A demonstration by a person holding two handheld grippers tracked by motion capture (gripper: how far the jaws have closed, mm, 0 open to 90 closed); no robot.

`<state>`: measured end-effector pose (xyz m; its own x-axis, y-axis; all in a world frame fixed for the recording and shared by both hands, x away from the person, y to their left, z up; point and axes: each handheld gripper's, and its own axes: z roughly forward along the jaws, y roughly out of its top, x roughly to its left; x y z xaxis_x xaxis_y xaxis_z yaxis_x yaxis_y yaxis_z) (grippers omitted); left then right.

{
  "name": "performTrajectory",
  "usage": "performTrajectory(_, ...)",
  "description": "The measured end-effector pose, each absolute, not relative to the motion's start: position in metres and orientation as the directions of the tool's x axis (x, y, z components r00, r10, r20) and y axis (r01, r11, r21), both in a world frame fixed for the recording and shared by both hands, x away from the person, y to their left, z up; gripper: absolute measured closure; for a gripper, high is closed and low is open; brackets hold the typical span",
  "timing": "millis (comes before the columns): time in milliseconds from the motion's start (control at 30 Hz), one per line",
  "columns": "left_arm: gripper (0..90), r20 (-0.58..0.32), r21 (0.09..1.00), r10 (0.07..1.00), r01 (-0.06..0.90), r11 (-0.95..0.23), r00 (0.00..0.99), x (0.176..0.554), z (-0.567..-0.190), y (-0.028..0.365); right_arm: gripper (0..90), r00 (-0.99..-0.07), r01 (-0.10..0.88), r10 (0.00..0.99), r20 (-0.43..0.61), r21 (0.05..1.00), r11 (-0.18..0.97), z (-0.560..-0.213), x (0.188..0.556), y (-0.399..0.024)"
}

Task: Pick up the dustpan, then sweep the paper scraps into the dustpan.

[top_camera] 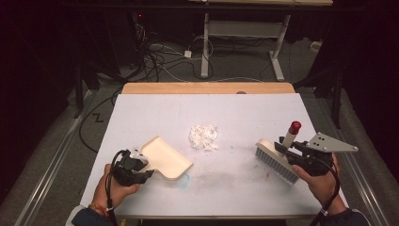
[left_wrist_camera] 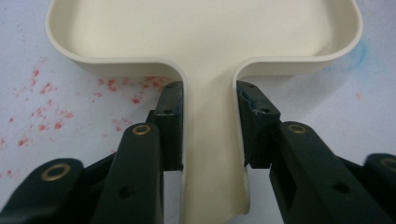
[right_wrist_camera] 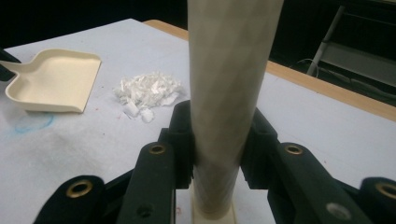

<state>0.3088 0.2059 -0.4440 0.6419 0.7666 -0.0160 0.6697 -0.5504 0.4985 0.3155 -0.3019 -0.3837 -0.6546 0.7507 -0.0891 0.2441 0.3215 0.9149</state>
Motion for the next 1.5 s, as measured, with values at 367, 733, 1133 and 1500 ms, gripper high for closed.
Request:
performTrajectory(367, 63.9, -0.021, 0.495, 0.759, 0.666, -0.558, 0.651, 0.309, -0.441, 0.203, 70.5, -0.632, 0.256, 0.774, -0.052, 0.928, 0.271, -0.387, 0.319, -0.299)
performTrajectory(733, 63.9, -0.008, 0.48, 0.746, 0.657, -0.581, 0.666, 0.316, -0.443, 0.199, 70.5, -0.652, 0.254, 0.754, -0.078, 0.915, 0.315, -0.384, 0.376, -0.247)
performTrajectory(1133, 63.8, 0.005, 0.485, 0.745, 0.65, -0.585, 0.667, 0.316, -0.444, 0.195, 70.5, -0.605, 0.26, 0.781, -0.151, 0.89, 0.374, -0.381, 0.444, -0.184)
performTrajectory(1500, 63.8, 0.001, 0.476, 0.73, 0.642, -0.601, 0.683, 0.32, -0.447, 0.191, 70.6, -0.557, 0.248, 0.817, -0.152, 0.908, 0.338, -0.398, 0.48, -0.138)
